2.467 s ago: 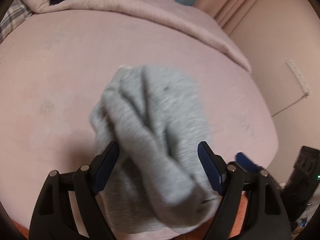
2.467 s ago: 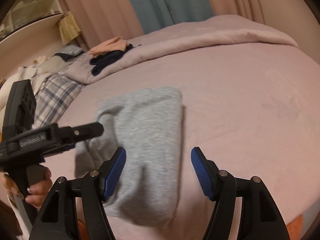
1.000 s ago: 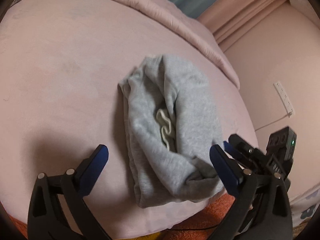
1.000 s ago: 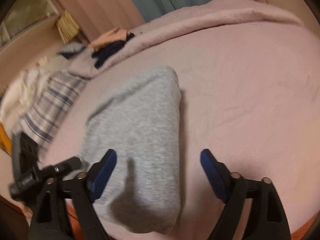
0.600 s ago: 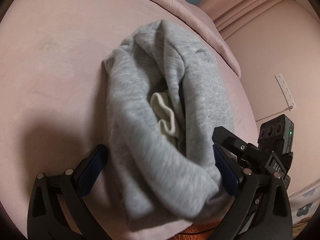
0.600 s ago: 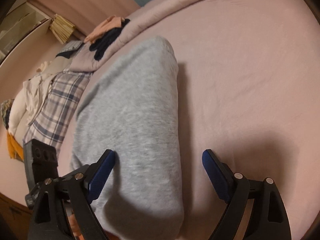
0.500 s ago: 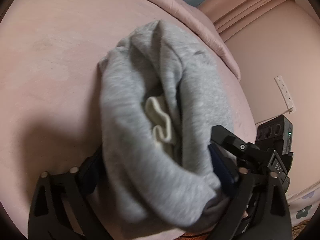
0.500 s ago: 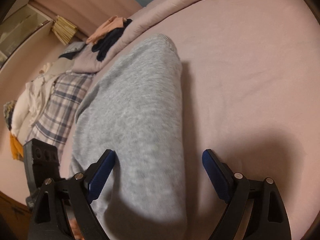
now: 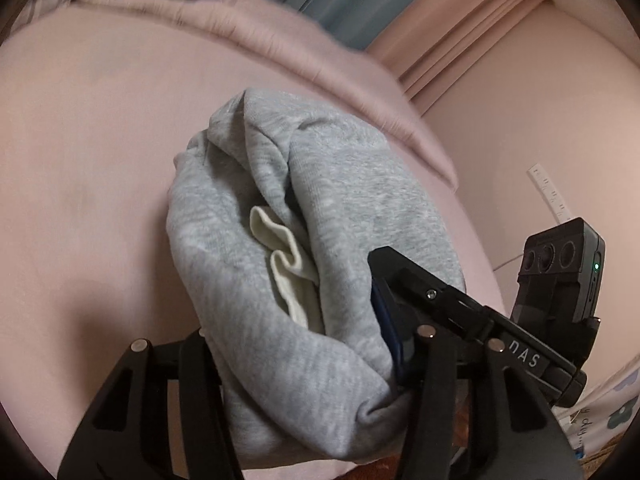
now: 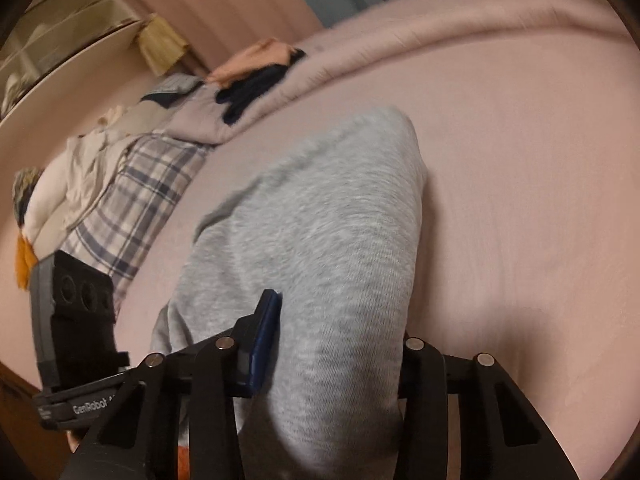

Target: Fold small clothes

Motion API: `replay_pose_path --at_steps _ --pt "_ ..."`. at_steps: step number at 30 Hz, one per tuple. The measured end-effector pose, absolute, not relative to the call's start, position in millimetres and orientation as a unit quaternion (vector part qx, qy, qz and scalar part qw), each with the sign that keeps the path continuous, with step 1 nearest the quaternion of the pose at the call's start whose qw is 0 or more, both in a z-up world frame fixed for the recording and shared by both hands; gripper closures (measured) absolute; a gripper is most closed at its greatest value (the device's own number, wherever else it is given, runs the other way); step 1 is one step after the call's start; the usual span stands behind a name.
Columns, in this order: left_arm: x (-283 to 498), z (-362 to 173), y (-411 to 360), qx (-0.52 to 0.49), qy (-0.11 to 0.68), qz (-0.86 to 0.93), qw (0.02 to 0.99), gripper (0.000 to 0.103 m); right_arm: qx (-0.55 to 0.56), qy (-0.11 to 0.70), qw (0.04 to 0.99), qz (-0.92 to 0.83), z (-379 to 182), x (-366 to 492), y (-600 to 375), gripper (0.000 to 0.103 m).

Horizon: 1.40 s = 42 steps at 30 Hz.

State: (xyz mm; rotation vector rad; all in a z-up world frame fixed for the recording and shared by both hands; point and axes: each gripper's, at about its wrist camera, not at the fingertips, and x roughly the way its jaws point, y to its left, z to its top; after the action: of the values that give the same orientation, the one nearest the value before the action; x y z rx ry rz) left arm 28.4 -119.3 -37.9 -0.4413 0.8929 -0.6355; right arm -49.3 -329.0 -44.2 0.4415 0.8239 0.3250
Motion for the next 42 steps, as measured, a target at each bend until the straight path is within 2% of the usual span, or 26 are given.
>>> replay_pose_path --at_steps 5,9,23,31,33,37,40,42 --pt "45.6 -4.5 -122.5 -0.191 0.365 -0.303 0.859 0.050 0.173 0.340 0.905 0.188 3.2 -34.9 -325.9 0.059" --pt "62.7 -11.0 -120.9 -0.176 0.370 -0.292 0.864 0.050 0.152 0.312 0.917 0.194 17.2 -17.2 -324.2 0.059" --pt "100.5 -89.6 -123.2 -0.167 0.466 -0.244 0.834 0.050 0.168 0.392 0.886 0.181 -54.5 42.2 -332.2 0.059" --pt "92.7 -94.2 -122.1 -0.156 0.474 -0.226 0.837 0.039 0.194 0.433 0.864 0.167 -79.7 44.6 -341.0 0.059" --pt "93.7 -86.3 -121.2 -0.140 0.471 -0.210 0.845 0.030 0.198 0.435 0.863 0.165 -79.4 43.9 -341.9 0.056" --pt "75.7 -58.6 -117.3 -0.095 0.427 -0.178 0.882 0.013 0.165 0.426 0.880 0.128 -72.7 37.8 -340.8 0.029" --pt "62.2 -37.5 -113.6 -0.072 0.397 -0.164 0.900 0.000 0.116 0.411 0.899 0.093 -60.3 24.8 -339.1 0.026" --pt "50.5 -22.0 -111.7 -0.063 0.377 -0.161 0.910 0.001 0.104 0.400 0.906 0.089 -48.7 14.6 -341.6 0.020"
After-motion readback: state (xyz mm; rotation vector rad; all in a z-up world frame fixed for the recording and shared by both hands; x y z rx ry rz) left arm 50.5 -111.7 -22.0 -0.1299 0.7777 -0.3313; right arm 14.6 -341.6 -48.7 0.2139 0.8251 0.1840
